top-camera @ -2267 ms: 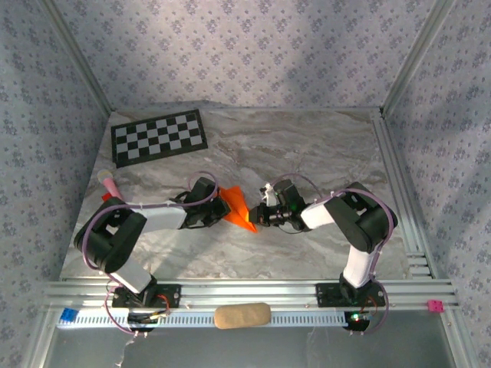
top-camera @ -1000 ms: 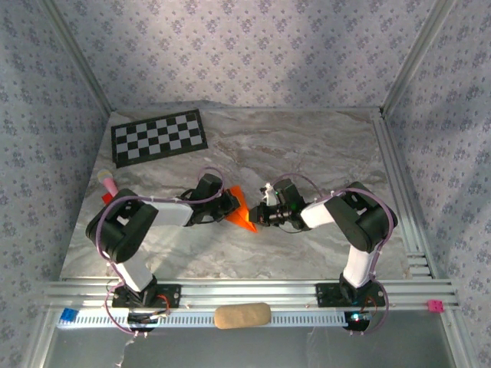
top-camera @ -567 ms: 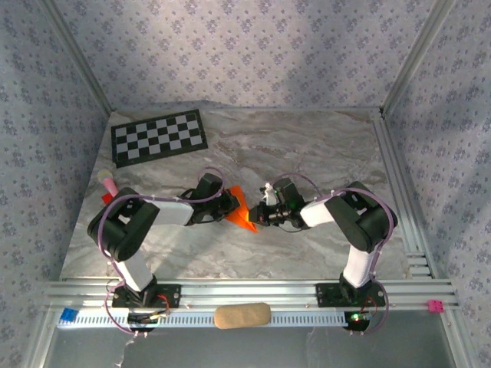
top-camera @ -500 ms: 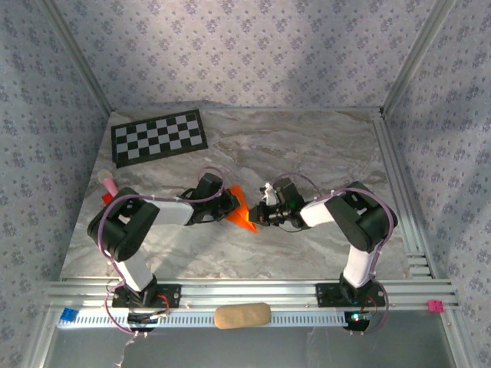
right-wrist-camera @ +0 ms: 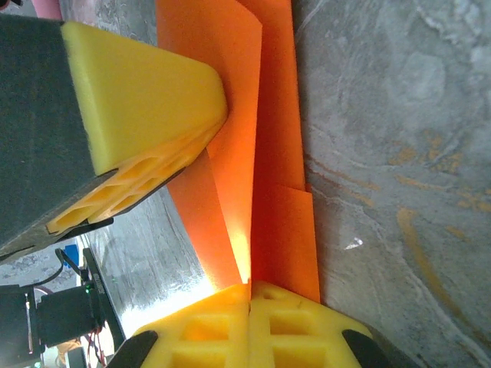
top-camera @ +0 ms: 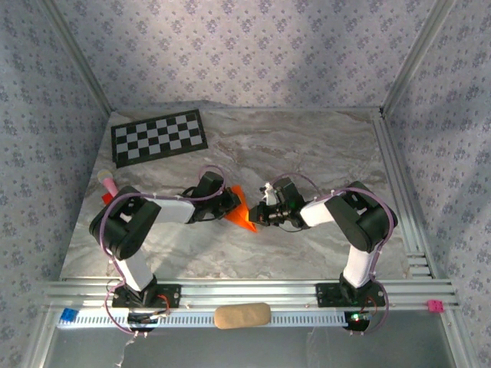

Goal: Fold a paper plane with a square sheet of paper (pick it up from the middle)
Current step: Fourth fold the wing at the center of the table.

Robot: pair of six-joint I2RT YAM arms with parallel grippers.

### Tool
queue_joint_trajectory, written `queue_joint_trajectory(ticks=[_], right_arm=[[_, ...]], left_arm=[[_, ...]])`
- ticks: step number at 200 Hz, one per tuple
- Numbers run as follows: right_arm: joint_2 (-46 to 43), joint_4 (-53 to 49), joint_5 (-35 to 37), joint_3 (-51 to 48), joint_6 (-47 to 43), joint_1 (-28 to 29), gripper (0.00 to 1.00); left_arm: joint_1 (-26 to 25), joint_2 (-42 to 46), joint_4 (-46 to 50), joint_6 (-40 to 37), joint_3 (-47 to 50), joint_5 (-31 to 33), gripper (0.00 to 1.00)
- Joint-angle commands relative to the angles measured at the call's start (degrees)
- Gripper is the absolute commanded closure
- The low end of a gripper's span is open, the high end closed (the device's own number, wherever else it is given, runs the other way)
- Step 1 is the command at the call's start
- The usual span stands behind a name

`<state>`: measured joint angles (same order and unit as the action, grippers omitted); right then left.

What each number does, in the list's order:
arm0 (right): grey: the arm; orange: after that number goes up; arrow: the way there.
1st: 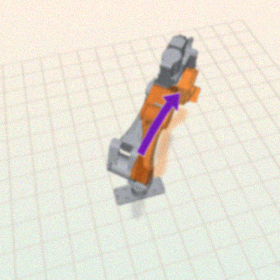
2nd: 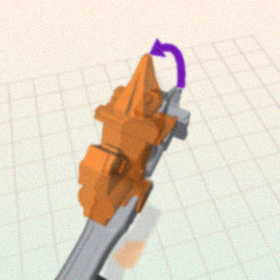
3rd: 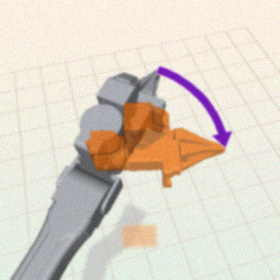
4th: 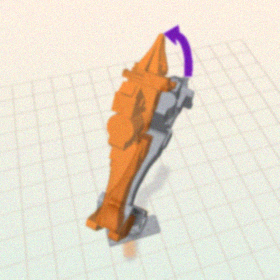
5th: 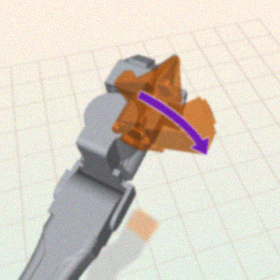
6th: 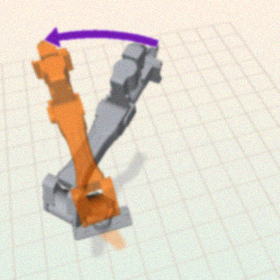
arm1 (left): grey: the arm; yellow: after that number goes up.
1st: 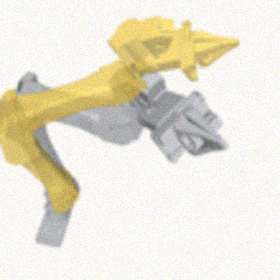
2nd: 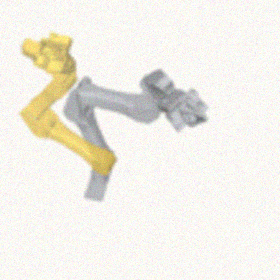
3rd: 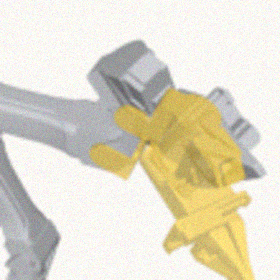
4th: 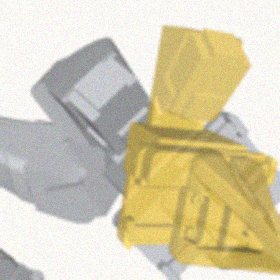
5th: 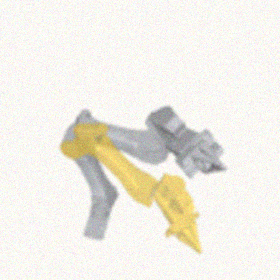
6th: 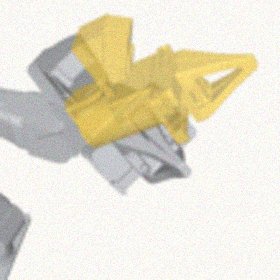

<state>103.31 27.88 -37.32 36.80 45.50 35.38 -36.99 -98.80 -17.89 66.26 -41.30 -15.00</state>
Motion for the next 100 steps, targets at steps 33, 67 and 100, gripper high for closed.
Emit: queue_joint_trajectory(ticks=[33,67,100], right_arm=[[2.4,-4.9,2.3,0.0,-0.2,-0.6,0.99],[2.4,-5.3,2.3,0.1,-0.2,-0.7,0.98],[2.2,-5.8,2.6,0.1,-0.3,-0.7,0.97]], left_arm=[[0.4,-1.9,0.8,-0.4,-1.3,0.2,0.88],[0.5,-2.4,1.4,-0.9,-1.5,0.2,0.88],[0.6,-2.5,1.8,-1.1,-1.6,0.1,0.88]])
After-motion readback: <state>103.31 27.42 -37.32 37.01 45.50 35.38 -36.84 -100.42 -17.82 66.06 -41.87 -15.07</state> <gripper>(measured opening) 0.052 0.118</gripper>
